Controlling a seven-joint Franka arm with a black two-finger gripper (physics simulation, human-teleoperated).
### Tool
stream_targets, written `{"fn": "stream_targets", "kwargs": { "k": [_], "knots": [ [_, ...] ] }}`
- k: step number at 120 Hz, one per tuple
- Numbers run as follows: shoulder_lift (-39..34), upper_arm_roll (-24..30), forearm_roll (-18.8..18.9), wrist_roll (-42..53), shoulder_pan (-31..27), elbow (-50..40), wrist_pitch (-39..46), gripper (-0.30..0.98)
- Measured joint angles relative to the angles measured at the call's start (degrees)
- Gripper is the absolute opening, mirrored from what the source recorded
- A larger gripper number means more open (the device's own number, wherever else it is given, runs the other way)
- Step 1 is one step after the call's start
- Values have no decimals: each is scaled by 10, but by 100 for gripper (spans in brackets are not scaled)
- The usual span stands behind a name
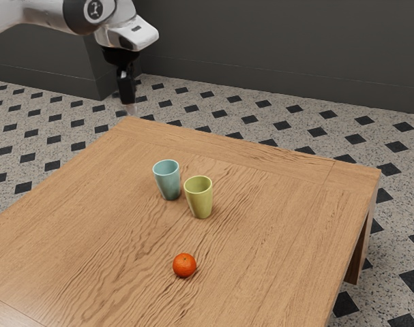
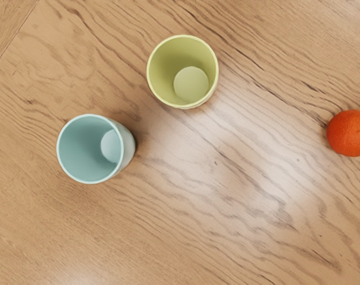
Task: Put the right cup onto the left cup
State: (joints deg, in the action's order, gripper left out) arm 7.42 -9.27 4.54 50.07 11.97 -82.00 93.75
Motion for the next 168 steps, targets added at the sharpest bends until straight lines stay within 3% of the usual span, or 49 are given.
{"fn": "stream_targets", "kwargs": {
  "k": [36, 95, 148, 156, 168],
  "knots": [
    [73, 4, -10, -16, 62, -25, 50, 68],
    [187, 7, -19, -31, 54, -108, 226, 69],
    [225, 14, -11, -45, 55, -111, 291, 68],
    [238, 14, -11, -45, 55, -95, 294, 64],
    [251, 18, -10, -46, 54, -80, 297, 48]
  ]
}}
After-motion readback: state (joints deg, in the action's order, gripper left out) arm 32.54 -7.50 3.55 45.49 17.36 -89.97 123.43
